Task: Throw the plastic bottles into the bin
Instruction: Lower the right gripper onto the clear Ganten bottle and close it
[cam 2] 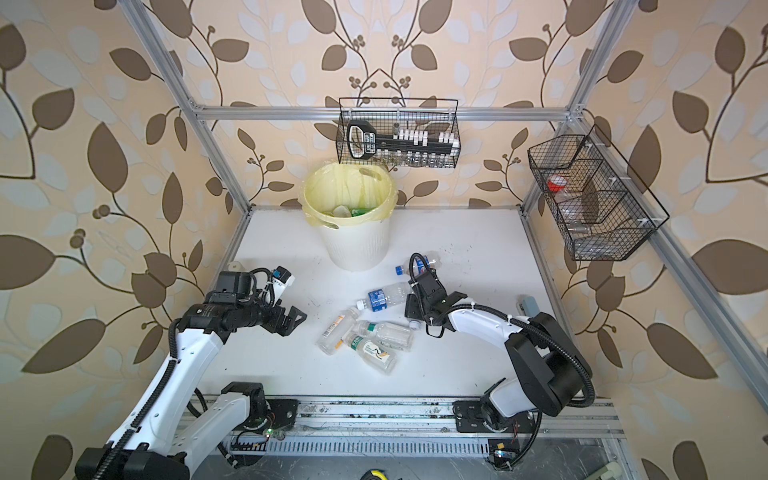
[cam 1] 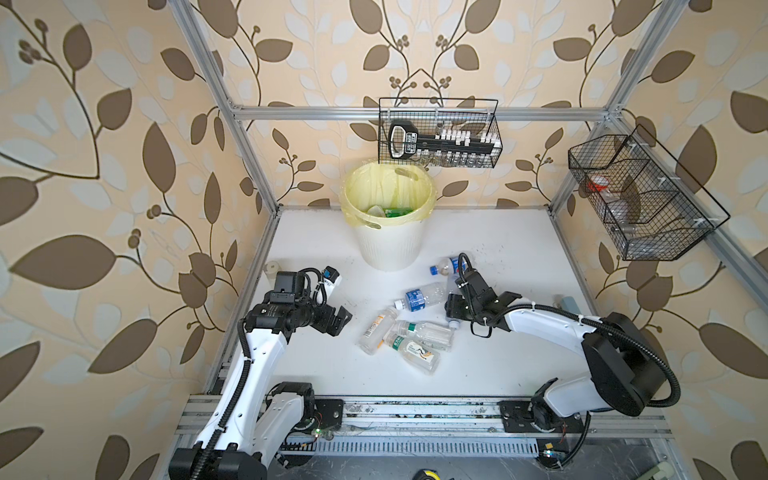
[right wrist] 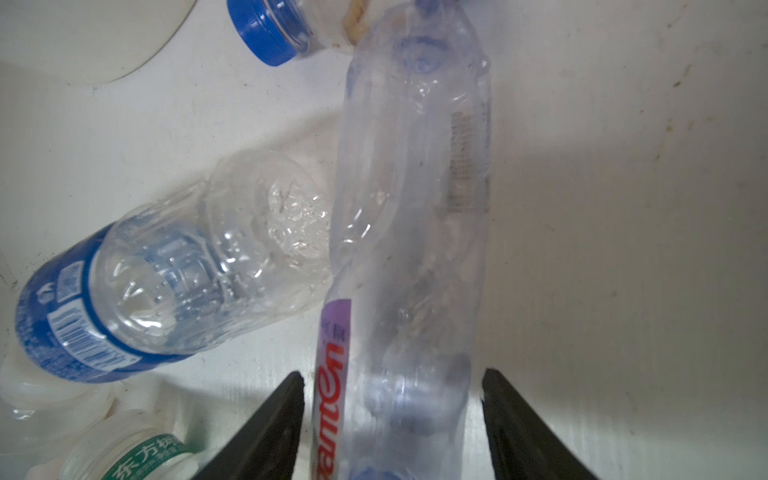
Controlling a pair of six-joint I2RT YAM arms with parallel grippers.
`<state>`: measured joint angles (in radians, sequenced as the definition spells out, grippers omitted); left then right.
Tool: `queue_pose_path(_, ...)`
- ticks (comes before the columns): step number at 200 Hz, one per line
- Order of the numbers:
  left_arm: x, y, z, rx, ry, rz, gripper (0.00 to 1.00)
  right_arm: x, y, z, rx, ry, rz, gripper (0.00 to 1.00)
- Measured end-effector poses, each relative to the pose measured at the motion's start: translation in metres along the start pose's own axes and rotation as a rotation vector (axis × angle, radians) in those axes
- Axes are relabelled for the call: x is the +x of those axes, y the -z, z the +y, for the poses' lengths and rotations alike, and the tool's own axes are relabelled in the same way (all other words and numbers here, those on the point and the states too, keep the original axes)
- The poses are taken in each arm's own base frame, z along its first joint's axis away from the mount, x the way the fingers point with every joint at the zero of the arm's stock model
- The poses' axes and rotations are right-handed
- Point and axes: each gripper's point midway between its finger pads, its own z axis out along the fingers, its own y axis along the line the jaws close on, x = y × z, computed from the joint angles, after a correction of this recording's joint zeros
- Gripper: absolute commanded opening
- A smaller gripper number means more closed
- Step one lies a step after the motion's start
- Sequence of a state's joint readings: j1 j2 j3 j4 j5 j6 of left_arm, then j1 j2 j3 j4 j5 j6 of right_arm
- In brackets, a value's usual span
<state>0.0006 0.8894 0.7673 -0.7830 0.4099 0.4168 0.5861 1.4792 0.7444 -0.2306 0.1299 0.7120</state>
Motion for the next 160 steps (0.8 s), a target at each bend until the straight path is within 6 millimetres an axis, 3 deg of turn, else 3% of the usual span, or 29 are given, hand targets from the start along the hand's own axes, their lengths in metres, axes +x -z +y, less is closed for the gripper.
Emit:
queue_pose_path(75, 0.0, 0.0, 0.001, 0.0, 0.008, 0.001, 0.99, 0.001, -0.005, 0.001, -0.001, 0.005, 0.009, 0.51)
queue_pose_path(110, 0.001, 0.0, 0.003, -0.003, 0.013, 0.001, 0.99, 0.002, -0.004, 0.001, -0.001, 0.008, 0.011, 0.5)
queue_pose_path(160, 0.002, 0.0, 0.005, -0.004, 0.025, 0.002, 0.99, -0.011, 0.019, 0.008, -0.045, -0.002, -0.047, 0.49)
